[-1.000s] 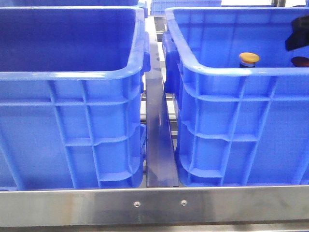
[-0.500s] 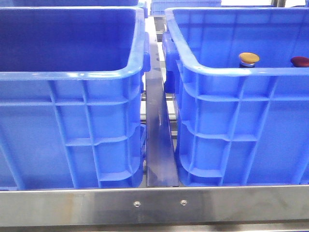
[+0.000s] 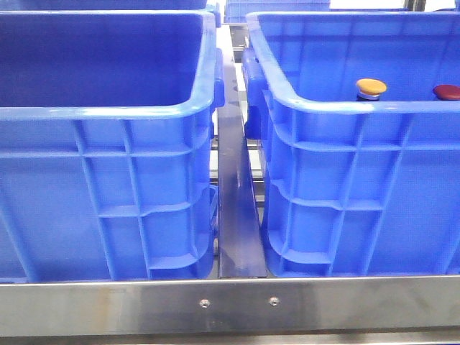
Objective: Pick red and yellow buttons and place in box
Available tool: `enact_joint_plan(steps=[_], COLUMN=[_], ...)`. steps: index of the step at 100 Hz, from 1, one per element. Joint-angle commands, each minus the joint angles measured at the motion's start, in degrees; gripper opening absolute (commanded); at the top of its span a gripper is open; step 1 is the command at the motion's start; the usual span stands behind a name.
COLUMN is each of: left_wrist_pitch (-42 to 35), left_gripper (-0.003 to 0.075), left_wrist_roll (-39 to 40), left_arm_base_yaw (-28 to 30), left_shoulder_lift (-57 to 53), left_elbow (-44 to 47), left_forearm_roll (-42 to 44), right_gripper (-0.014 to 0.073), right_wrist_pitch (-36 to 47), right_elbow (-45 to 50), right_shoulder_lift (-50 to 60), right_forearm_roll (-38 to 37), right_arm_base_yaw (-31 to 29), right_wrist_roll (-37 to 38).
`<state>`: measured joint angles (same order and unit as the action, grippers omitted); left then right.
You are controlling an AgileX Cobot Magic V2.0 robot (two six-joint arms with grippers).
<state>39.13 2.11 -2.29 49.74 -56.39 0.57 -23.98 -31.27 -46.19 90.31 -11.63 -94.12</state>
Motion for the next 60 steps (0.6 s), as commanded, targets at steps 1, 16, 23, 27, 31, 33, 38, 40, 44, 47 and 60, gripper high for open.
enact_joint_plan(steps=[1,16,23,27,31,33,38,40,44,47,60], left_wrist_pitch=[-4.85,-8.06,-9.04,-9.32,-9.54,-9.54,-9.54,-9.54,-9.54,-9.54,-10.86], left_gripper=[-0.0019,-0.0019,-0.0019,-0.0019,-0.0019,-0.0019,-0.0019,-0.0019,-0.0019,-0.0019,-0.0019], left_wrist_roll=[0.46,0.46,0.46,0.46,0.46,0.46,0.46,0.46,0.46,0.46,0.46], left_arm_base_yaw=[1.92,2.61,2.61,2.61,2.61,2.61,2.61,2.61,2.61,2.61,2.61], left_shoulder_lift=[-6.30,-17.09,-22.26,-25.35,-28.52,-29.55,-33.68,-34.68,-37.70,-39.60,-46.99], left_elbow=[2.41,10.53,14.58,16.93,19.18,19.91,22.72,23.38,25.23,26.38,30.42], left_forearm_roll=[-0.09,-0.09,-0.09,-0.09,-0.09,-0.09,-0.09,-0.09,-0.09,-0.09,-0.09], right_gripper=[-0.0067,-0.0067,-0.0067,-0.0067,-0.0067,-0.0067,-0.0067,-0.0067,-0.0067,-0.0067,-0.0067], right_wrist_pitch=[-0.14,-0.08,0.11,0.25,0.41,0.47,0.76,0.82,0.82,0.82,0.47], right_elbow=[1.28,5.64,7.44,8.34,9.07,9.47,10.41,10.83,11.60,12.06,13.06], right_shoulder_lift=[4.30,11.83,15.44,17.65,19.47,20.55,22.97,23.91,25.63,26.61,29.25], right_forearm_roll=[1.27,1.27,1.27,1.27,1.27,1.27,1.27,1.33,1.33,1.33,1.33], right_arm_base_yaw=[-0.32,-0.32,-0.32,-0.32,-0.32,-0.32,-0.32,-0.32,-0.32,-0.32,-0.32], right_wrist_roll=[-0.01,-0.01,-0.01,-0.01,-0.01,-0.01,-0.01,-0.01,-0.01,-0.07,-0.07])
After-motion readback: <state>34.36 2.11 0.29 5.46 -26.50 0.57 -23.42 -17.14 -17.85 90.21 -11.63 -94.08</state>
